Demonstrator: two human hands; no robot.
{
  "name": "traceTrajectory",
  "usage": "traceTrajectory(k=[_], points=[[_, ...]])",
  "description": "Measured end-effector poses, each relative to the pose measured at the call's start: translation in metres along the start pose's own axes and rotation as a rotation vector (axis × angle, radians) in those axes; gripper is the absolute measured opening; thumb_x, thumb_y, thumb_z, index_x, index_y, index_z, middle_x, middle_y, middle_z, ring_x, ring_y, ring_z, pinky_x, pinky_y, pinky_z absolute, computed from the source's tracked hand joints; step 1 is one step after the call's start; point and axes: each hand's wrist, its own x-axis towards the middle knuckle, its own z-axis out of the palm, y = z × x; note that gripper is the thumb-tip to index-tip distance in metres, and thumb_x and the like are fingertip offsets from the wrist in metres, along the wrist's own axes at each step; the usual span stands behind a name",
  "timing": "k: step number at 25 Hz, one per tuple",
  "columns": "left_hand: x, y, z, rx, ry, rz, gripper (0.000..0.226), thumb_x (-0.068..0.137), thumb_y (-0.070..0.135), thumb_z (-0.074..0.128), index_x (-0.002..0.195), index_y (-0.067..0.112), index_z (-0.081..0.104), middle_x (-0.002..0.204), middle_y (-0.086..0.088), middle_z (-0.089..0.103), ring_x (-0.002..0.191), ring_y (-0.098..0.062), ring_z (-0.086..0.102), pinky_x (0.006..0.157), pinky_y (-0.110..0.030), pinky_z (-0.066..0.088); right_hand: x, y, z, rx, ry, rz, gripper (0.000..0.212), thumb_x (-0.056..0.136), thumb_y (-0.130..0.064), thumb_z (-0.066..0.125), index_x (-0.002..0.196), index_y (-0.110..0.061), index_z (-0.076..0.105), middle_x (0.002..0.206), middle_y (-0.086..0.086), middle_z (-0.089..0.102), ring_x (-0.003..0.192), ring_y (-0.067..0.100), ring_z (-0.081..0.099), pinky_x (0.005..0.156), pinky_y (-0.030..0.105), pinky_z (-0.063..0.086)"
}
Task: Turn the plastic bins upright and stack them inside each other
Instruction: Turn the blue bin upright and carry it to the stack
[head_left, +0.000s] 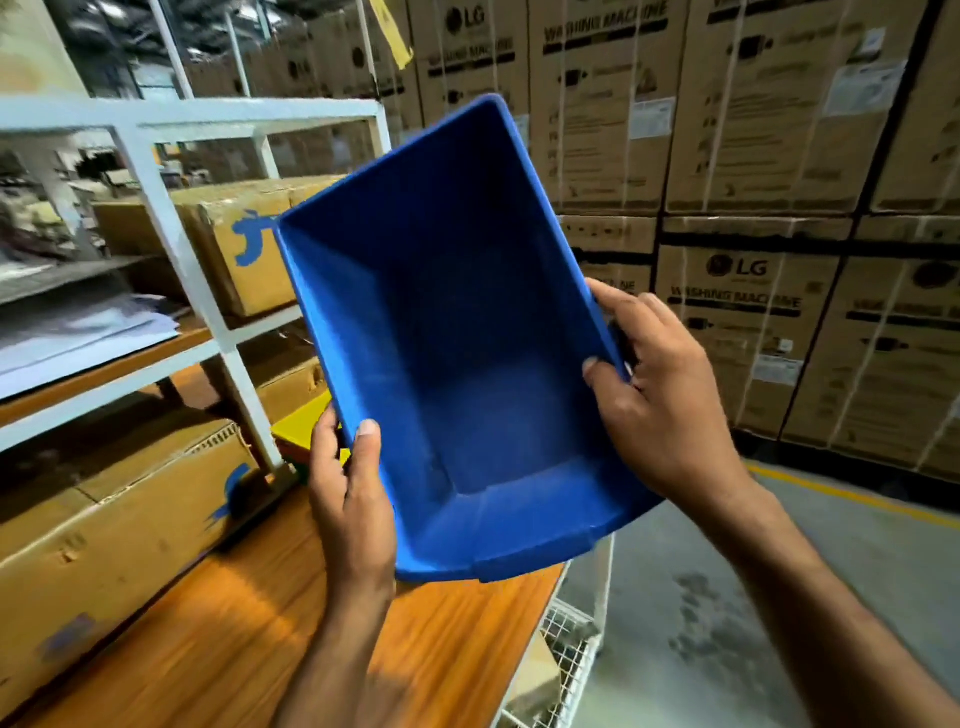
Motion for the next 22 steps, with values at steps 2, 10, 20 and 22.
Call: traceTrajectory(k=[2, 10, 20, 22], points=[[0.021, 0.003, 0.019, -0.017, 0.014, -0.016, 0.028, 0.103, 0.008, 0.051, 0.125, 0.017, 0.065, 0.118, -0.001, 0.073, 0.103, -0.014, 0.068, 0.084, -0.023, 0.054, 0.037, 0.032, 0.014, 0.199, -0.056, 0.042, 0.068, 0.082, 0.007, 0.061, 0.14, -0.029, 0.059, 0.122, -0.014, 0.064, 0.113, 0.006, 0.062, 0.098, 0.03, 0.053], [0.114, 0.021, 0.089, 0.294, 0.147, -0.05, 0.021, 0.095, 0.002, 0.057, 0.097, 0.016, 0.073, 0.067, 0.017, 0.075, 0.061, 0.004, 0.067, 0.06, -0.013, 0.053, 0.185, 0.146, 0.111, 0.702, -0.515, 0.37, 0.048, 0.081, 0.018, 0.06, 0.111, -0.018, 0.068, 0.089, -0.005, 0.07, 0.074, 0.01, 0.065, 0.061, 0.018, 0.053], [0.13, -0.006, 0.081, 0.544, 0.501, -0.244, 0.022, 0.095, 0.011, 0.061, 0.076, 0.02, 0.067, 0.076, 0.005, 0.066, 0.067, -0.008, 0.06, 0.05, -0.012, 0.047, 0.243, 0.152, 0.216, 0.687, -1.013, 0.364, 0.03, 0.08, 0.014, 0.055, 0.096, -0.005, 0.073, 0.074, 0.007, 0.069, 0.057, 0.018, 0.066, 0.049, 0.022, 0.051], [0.122, -0.021, 0.066, 0.599, 0.48, -0.278, 0.021, 0.095, 0.013, 0.06, 0.077, 0.019, 0.069, 0.079, 0.004, 0.071, 0.074, -0.013, 0.066, 0.066, -0.022, 0.05, 0.232, 0.153, 0.222, 0.69, -1.042, 0.322, 0.037, 0.082, 0.011, 0.055, 0.11, -0.009, 0.071, 0.09, 0.009, 0.069, 0.077, 0.021, 0.066, 0.065, 0.03, 0.055]])
